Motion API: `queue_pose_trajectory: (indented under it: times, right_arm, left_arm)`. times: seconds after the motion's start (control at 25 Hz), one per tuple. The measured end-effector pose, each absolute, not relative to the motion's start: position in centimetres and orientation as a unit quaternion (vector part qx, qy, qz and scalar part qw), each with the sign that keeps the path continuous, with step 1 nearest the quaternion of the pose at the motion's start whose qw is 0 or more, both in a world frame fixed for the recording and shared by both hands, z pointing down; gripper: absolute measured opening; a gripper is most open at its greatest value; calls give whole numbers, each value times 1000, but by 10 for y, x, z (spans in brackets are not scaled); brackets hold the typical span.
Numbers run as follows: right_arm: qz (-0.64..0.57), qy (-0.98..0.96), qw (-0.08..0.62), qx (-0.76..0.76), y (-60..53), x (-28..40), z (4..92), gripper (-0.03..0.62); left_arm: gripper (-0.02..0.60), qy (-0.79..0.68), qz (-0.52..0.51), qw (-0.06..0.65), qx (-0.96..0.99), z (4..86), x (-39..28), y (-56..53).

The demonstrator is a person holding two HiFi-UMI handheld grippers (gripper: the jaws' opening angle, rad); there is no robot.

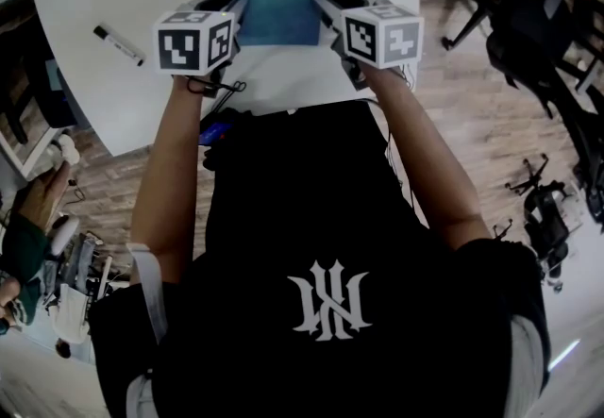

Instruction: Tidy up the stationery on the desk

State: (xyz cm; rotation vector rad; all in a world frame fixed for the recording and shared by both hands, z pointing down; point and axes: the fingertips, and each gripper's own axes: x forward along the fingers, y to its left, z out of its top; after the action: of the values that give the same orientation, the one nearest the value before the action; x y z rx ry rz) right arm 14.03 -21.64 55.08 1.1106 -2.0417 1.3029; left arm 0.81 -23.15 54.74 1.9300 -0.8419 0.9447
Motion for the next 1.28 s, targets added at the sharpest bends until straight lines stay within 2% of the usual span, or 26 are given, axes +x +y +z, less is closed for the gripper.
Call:
queue_pose_trajectory:
  times: [0.68, 1.28]
  right_arm:
    - [465, -749, 250, 400, -217, 135, 549, 89]
    - [453, -780, 270, 337, -210, 51, 545, 80]
  left_arm:
    - [61, -351, 343, 430, 758, 547, 1, -227]
    - [61, -413, 314, 463, 719, 548, -84, -200]
